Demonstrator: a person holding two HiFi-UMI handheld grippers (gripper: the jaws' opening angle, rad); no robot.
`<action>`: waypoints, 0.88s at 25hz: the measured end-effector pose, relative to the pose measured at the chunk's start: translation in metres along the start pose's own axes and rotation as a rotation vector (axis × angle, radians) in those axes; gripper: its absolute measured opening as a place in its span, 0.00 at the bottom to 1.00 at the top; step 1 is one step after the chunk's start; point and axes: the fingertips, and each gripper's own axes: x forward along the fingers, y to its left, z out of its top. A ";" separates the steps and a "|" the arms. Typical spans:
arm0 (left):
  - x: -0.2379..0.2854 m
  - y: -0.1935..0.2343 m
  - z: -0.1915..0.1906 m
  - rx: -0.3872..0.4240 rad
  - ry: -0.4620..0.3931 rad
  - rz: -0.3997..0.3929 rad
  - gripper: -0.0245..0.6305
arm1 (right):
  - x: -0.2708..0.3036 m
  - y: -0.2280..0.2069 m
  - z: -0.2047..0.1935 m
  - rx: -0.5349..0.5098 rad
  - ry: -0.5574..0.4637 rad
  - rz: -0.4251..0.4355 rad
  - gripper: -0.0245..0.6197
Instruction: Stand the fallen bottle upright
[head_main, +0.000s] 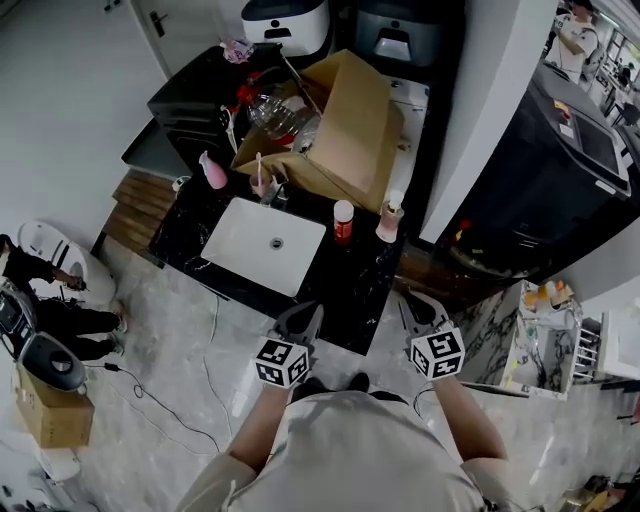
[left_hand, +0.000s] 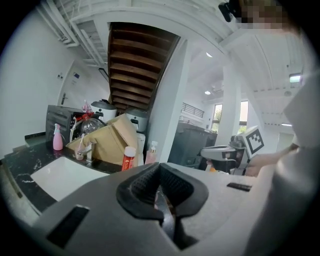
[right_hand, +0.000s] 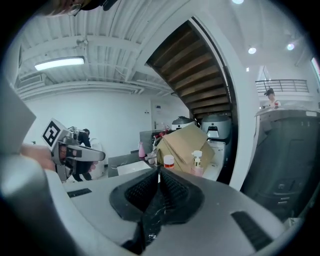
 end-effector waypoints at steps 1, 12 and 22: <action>-0.004 0.001 0.002 0.006 0.001 -0.005 0.05 | -0.002 0.004 0.002 0.000 -0.003 -0.006 0.10; -0.023 0.019 0.020 0.041 -0.010 -0.057 0.05 | -0.004 0.030 0.025 0.014 -0.048 -0.046 0.09; -0.028 0.025 0.023 0.043 -0.013 -0.081 0.05 | -0.002 0.039 0.027 0.010 -0.045 -0.064 0.09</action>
